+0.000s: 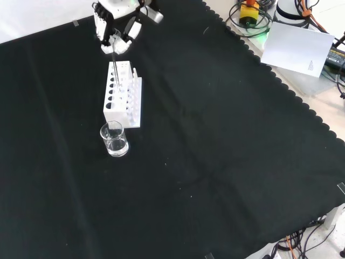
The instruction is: Take the glass rod from the white test tube rack.
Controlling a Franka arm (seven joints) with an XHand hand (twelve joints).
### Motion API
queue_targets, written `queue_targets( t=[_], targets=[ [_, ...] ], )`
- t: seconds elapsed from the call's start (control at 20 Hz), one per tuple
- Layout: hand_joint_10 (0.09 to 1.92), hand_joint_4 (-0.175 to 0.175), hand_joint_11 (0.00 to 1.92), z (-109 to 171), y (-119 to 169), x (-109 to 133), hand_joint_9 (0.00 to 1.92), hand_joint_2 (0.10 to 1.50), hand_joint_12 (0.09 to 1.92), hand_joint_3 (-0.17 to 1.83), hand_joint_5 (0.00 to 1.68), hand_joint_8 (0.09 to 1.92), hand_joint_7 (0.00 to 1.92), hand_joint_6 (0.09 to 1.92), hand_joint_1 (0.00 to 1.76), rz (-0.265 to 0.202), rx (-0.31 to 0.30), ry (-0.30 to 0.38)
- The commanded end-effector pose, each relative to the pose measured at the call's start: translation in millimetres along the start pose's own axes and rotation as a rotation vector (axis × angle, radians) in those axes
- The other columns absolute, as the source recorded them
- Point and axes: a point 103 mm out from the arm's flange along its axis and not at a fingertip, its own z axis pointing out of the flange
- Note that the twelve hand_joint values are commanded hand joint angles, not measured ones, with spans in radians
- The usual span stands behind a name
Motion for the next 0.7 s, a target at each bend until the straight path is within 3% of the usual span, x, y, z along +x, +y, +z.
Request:
queue_targets(
  t=[0.05, 0.7],
  targets=[
    [0.65, -0.175, 1.46, -40, -24, 16, 1.68, 0.92, 0.91, 0.23, 1.21, 0.97, 1.2, 0.34, 1.31, 0.017, 0.035, 0.017],
    [0.61, -0.175, 1.47, -78, -46, 38, 1.7, 0.94, 0.91, 0.18, 1.23, 0.95, 1.21, 0.28, 1.31, -0.006, -0.044, 0.002]
  ],
)
